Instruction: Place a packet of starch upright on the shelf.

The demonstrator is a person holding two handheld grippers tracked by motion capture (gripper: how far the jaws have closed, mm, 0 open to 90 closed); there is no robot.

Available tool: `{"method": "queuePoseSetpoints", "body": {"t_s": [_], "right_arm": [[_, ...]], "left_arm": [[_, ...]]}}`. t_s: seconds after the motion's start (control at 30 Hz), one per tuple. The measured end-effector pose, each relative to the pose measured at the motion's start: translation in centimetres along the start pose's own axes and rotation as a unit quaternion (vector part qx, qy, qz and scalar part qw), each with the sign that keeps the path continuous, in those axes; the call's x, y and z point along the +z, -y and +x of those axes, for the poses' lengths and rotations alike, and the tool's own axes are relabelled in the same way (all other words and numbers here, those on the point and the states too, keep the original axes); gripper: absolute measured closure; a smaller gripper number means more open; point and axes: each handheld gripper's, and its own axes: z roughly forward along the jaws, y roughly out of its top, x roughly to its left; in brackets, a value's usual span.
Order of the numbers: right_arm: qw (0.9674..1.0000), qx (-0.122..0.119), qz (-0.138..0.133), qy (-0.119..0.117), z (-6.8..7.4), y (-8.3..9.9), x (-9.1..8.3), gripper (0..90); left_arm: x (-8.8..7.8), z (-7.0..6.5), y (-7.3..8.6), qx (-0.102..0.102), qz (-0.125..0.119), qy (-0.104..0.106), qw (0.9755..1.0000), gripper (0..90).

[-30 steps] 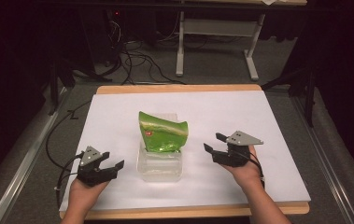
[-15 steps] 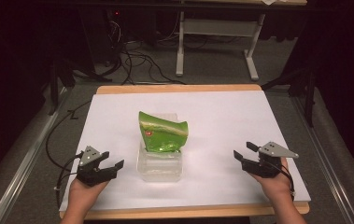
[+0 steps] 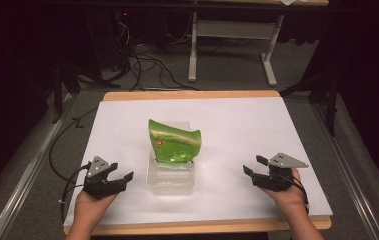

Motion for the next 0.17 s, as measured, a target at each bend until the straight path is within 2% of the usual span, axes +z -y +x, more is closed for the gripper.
{"method": "queuePoseSetpoints", "body": {"t_s": [0.17], "right_arm": [[0.9999, 0.008, 0.001, 0.007, -0.39, 0.12, -0.15, 35.0]], "left_arm": [[-0.10, -0.03, -0.03, 0.001, -0.002, 0.000, 1.0000, 30.8]]}}
